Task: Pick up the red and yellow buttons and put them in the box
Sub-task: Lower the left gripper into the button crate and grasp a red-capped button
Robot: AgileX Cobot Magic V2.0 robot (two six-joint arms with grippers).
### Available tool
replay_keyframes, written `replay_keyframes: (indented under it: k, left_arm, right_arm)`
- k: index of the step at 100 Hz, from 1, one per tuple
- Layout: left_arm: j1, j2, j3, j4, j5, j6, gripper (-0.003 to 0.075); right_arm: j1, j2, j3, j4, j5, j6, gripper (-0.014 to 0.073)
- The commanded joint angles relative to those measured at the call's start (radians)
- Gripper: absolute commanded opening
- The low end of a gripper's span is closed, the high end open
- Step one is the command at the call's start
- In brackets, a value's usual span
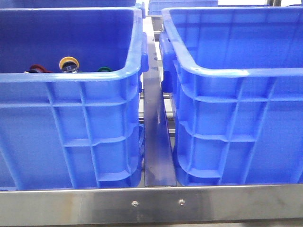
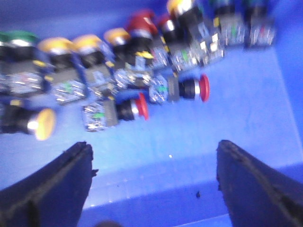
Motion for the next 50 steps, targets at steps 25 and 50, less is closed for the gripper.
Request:
replay_keyframes:
  k: [25,50]
  left_arm:
    - [-0.037,0.308,-0.281,0.135,0.085,-0.035,0.0512]
    - [-0.037,0.49,-0.412,0.157,0.13,-0.035,0.0512]
  right_arm:
    - [-0.006,-0.018,0.005,-0.014,-0.074,0.003,-0.0068]
    - [-0.006,-0.018,0.005,-0.014,-0.074,0.003,-0.0068]
